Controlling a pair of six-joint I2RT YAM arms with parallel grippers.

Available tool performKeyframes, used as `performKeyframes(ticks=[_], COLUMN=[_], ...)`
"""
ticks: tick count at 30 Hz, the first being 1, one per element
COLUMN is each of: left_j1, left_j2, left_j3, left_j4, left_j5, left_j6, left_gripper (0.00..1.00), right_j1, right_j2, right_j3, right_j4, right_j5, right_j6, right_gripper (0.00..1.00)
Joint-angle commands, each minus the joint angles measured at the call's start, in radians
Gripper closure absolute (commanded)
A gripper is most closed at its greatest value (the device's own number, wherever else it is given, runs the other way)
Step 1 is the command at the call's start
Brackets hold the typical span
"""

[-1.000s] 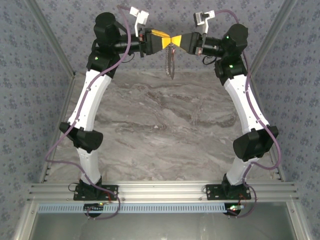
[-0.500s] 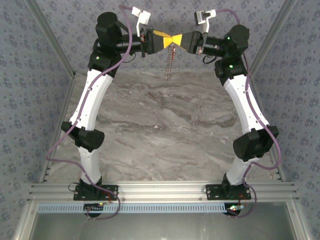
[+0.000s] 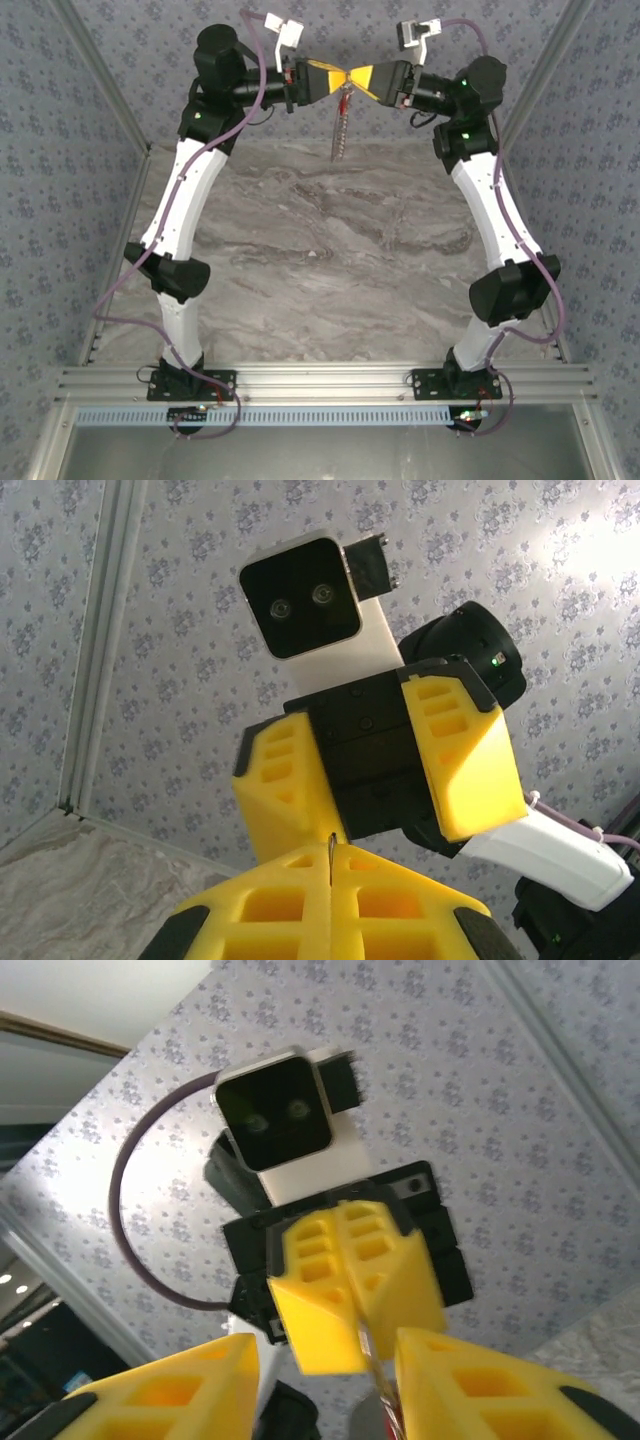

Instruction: Put the keys on the keyring

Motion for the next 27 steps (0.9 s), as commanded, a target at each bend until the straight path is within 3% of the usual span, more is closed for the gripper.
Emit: performKeyframes(ticks=[1, 15, 27], left_j1=[-0.011, -0.013, -0.013], left_j2=[-0.025, -0.018, -0.021], left_j3=[0.022, 0.031, 0.041], left_j4=[0.095, 0.187, 0.192], left_j5=[-0.031, -0.040, -0.051], left_j6=[-0.014, -0.080, -0.083], left_gripper=[1.00, 1.00, 1.00], right_j1=[-0.052, -0.010, 0.061], right_j2=[-0.044, -0.144, -0.191], right_j3=[-0.063, -0.220, -0.246], right_j4=[0.160, 0.160, -0.028], right_j5=[0.055, 0.148, 0.186], right_j6=[0.123, 0.072, -0.090], right_gripper=[0.53, 0.47, 0.45])
